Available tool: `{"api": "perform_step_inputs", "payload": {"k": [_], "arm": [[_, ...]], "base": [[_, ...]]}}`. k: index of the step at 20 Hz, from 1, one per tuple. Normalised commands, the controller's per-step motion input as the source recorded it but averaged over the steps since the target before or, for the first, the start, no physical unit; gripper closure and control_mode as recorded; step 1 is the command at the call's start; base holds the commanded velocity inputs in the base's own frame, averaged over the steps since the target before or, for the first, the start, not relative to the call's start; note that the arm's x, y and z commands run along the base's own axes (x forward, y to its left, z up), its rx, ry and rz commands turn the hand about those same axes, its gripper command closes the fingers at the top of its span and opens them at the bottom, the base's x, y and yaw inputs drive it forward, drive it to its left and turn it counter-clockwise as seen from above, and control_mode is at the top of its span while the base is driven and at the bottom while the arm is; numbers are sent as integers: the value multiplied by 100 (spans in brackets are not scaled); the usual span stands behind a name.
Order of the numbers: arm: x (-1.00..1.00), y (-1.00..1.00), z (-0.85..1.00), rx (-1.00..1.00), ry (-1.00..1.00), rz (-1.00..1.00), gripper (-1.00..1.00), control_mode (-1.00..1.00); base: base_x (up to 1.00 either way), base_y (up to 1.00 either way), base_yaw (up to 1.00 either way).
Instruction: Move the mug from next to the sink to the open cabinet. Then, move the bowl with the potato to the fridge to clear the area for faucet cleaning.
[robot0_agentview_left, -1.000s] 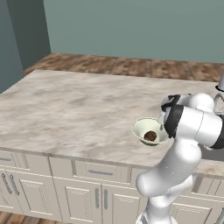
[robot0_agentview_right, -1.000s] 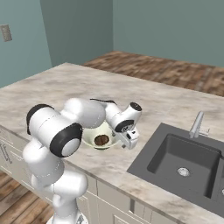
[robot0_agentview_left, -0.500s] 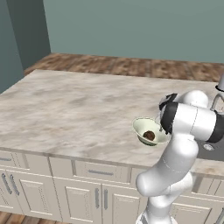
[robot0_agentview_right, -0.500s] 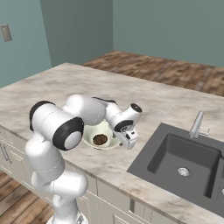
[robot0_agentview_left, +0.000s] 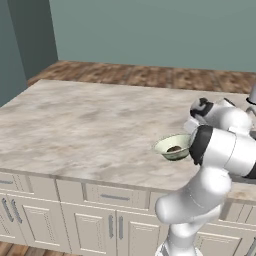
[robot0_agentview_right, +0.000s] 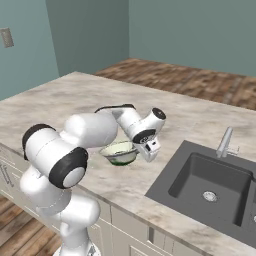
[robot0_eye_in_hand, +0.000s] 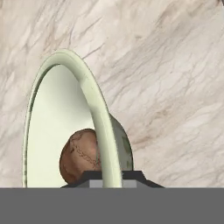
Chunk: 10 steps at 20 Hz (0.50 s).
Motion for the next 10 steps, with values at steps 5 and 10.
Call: {"api": "perform_step_inputs", "payload": {"k": [5,10], "arm": [[-25,0,100,0,-21,-14,100,-100],[-48,10,100,0,-30,-19,100,-100]], "base": [[0,0,0],[0,0,0]]}}
